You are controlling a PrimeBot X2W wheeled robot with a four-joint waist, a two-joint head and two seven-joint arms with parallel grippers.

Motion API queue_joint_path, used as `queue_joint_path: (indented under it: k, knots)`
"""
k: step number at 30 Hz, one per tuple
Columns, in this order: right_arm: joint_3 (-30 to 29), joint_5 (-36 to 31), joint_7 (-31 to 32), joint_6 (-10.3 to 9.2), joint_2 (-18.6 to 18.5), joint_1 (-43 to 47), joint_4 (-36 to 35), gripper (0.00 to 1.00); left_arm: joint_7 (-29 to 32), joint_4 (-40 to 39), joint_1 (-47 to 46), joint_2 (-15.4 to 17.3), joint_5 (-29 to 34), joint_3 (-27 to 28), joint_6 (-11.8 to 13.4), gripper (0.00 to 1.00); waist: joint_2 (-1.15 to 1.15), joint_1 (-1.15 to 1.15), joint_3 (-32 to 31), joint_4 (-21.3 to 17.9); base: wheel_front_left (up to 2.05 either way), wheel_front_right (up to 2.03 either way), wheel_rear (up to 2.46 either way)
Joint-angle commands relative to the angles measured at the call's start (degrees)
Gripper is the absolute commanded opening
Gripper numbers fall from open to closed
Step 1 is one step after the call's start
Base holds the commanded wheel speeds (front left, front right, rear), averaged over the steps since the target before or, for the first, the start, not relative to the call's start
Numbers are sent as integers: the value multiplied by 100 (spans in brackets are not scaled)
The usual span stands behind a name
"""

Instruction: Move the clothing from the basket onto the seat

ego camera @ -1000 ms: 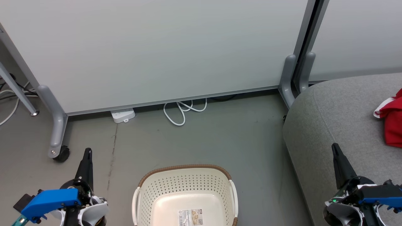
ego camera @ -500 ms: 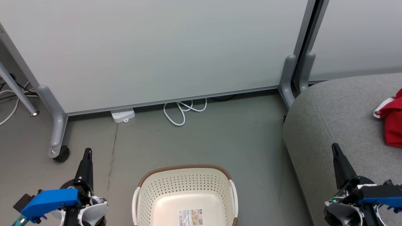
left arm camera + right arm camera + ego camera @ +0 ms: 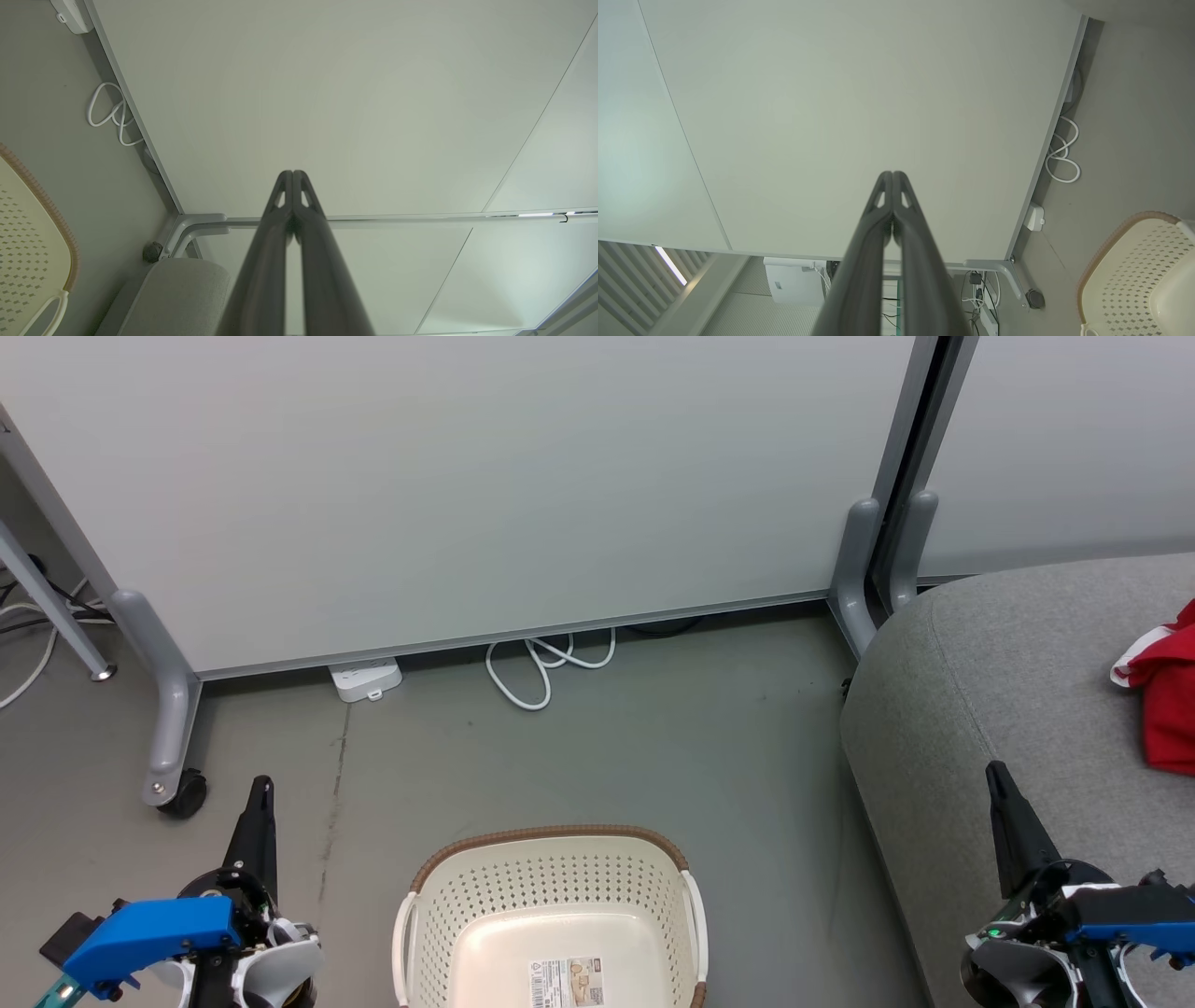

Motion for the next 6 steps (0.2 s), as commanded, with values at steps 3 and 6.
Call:
queue_joint_path:
  k: [3,6]
  knots:
    - [-8,14,30,2,14,-67,-10,0,22,-23,-61,-1,-9,12,-24,0,0,0,0,0,0,0,0]
    - [-8,14,30,2,14,-67,-10,0,22,-23,-61,-1,-9,12,-24,0,0,0,0,0,0,0,0]
